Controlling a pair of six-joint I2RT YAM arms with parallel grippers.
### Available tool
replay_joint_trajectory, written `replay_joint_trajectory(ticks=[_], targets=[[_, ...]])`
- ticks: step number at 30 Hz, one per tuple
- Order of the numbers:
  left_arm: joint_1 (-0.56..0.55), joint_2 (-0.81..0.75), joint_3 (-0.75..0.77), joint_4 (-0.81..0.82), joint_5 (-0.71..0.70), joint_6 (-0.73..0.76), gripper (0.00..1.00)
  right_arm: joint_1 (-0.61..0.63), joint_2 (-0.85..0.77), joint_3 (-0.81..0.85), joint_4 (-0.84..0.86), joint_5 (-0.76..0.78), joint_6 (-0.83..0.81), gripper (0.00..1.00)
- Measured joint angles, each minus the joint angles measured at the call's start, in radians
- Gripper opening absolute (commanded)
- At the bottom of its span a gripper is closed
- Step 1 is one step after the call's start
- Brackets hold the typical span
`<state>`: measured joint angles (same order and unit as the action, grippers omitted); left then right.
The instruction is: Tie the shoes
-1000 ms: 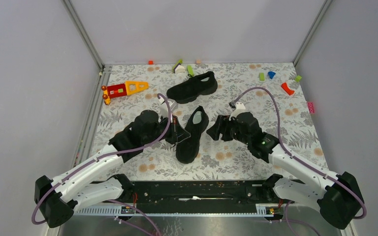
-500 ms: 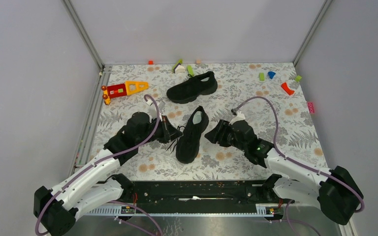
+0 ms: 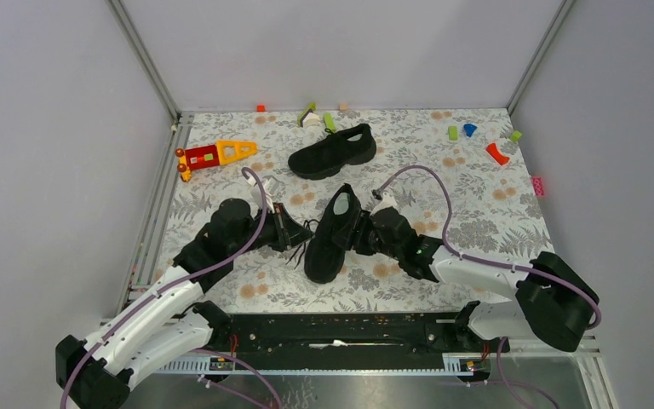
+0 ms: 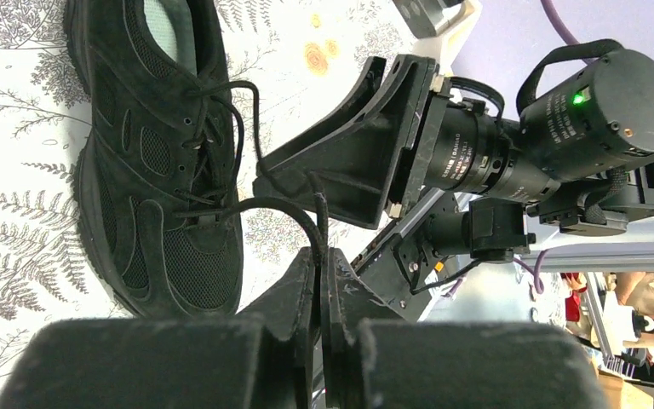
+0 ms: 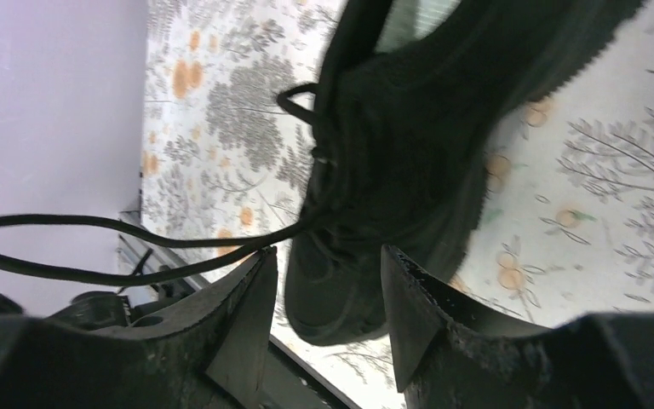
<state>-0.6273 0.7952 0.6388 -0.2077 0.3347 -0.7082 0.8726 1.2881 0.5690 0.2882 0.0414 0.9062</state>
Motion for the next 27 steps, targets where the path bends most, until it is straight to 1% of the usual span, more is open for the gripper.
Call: replay_joint_trajectory(ticks=[3, 11, 15, 17, 20, 21, 23, 27], targets=[[0.003, -0.008, -0.009, 0.000, 0.007, 0.000, 0.03, 0.010, 0.019, 0.039, 0.016, 0.003, 0.008, 0.57], [0.007, -0.015, -0.044, 0.007, 0.034, -0.005, 0.03, 0.046, 0.100, 0.146, 0.032, 0.030, 0.038, 0.69], [0.009, -0.033, -0.045, 0.006, 0.039, -0.006, 0.03, 0.075, 0.105, 0.150, 0.028, 0.056, 0.055, 0.69], [0.011, -0.042, -0.045, 0.006, 0.042, -0.007, 0.03, 0.084, 0.099, 0.143, 0.028, 0.078, 0.061, 0.72], [0.013, -0.050, -0.045, 0.006, 0.044, -0.006, 0.03, 0.086, 0.043, 0.097, 0.022, 0.121, 0.061, 0.76], [0.014, -0.053, -0.045, 0.005, 0.043, -0.006, 0.03, 0.086, 0.015, 0.080, 0.014, 0.135, 0.060, 0.76], [0.014, -0.059, -0.045, -0.003, 0.043, -0.003, 0.03, 0.086, -0.051, 0.046, -0.003, 0.165, 0.052, 0.72], [0.023, -0.069, -0.045, -0.024, 0.043, 0.000, 0.03, 0.087, -0.181, 0.000, -0.031, 0.215, 0.016, 0.68]])
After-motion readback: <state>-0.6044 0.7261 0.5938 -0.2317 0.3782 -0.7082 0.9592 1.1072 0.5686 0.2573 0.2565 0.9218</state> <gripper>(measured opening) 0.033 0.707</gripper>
